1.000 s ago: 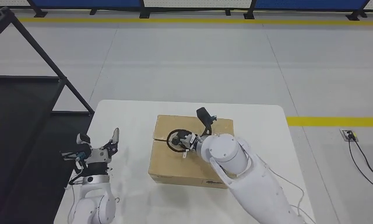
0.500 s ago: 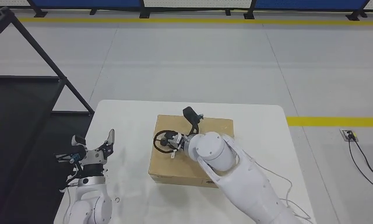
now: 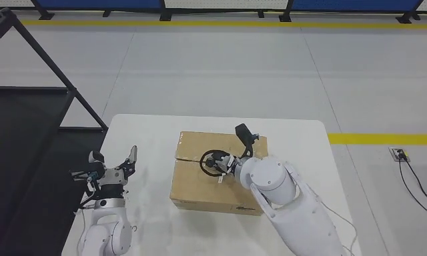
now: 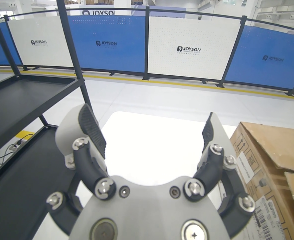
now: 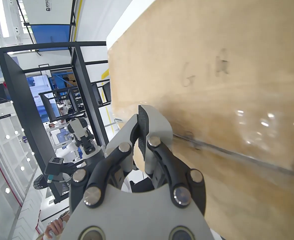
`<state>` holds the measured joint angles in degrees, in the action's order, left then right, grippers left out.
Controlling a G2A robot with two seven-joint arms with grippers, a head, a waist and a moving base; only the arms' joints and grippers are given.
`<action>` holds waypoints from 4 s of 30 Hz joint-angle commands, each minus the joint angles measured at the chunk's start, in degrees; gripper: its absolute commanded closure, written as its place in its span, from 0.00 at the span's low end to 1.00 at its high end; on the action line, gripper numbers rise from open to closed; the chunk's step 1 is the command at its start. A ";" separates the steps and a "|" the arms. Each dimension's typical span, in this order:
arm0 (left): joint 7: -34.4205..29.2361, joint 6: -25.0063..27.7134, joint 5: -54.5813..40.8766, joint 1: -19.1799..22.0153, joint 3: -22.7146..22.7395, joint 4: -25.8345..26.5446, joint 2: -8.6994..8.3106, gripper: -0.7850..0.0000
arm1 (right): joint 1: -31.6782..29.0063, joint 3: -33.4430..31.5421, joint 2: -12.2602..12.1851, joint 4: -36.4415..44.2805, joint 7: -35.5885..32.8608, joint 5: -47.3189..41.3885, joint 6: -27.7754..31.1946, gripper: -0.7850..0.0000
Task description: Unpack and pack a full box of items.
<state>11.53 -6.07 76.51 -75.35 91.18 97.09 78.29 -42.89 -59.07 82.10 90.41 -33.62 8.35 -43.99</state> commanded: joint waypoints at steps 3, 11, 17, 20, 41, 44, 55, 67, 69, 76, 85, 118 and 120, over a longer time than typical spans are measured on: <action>-0.18 0.14 0.43 0.46 -0.58 -0.24 0.01 0.00 | -2.57 -2.41 -0.98 1.56 -1.11 1.79 -1.02 1.00; -0.61 0.29 1.37 1.23 -1.69 -0.73 0.04 0.00 | -7.26 -7.48 -2.56 5.14 -1.97 3.40 -1.88 1.00; -0.92 0.49 1.98 1.72 -2.36 -0.97 0.05 0.00 | -10.77 -11.65 -3.51 8.73 -1.61 3.31 -1.65 1.00; -1.01 0.55 2.25 1.91 -2.63 -0.91 0.05 0.00 | -11.93 -13.40 -3.89 9.63 -1.40 3.21 -1.91 1.00; -1.25 0.53 2.88 2.49 -3.34 -1.38 0.03 0.00 | -18.71 -24.57 -5.26 12.12 3.69 -5.22 2.14 1.00; -1.28 0.56 3.05 2.50 -3.37 -1.40 0.02 0.00 | -19.53 -25.71 -5.25 12.07 5.14 -7.37 3.13 1.00; -1.11 0.24 3.01 2.50 -3.33 -1.62 0.01 0.00 | -21.03 -28.24 -5.29 10.35 9.34 -13.33 5.61 1.00; -0.98 0.41 2.92 2.29 -3.07 -1.55 -0.06 0.00 | -21.75 -27.87 -5.68 9.15 10.39 -15.01 6.19 1.00; -0.95 0.45 2.97 2.24 -2.98 -1.58 -0.08 0.00 | -21.82 -27.62 -5.76 9.14 10.32 -15.06 6.38 1.00; -0.97 0.53 2.93 1.91 -2.75 -1.37 -0.13 0.00 | -21.77 -26.92 -6.11 9.14 9.54 -15.02 6.76 1.00; -0.75 0.93 2.68 1.44 -2.38 -1.25 -0.21 0.00 | -23.90 -29.21 -6.02 12.45 15.98 -18.29 9.78 1.00; 1.86 3.51 -0.21 2.05 0.11 -2.11 -0.51 0.00 | -30.13 -33.99 -4.70 16.81 30.97 -30.26 23.46 0.00; 1.86 3.51 -0.21 2.05 0.11 -2.11 -0.51 0.00 | -30.13 -33.99 -4.70 16.81 30.97 -30.26 23.46 0.00</action>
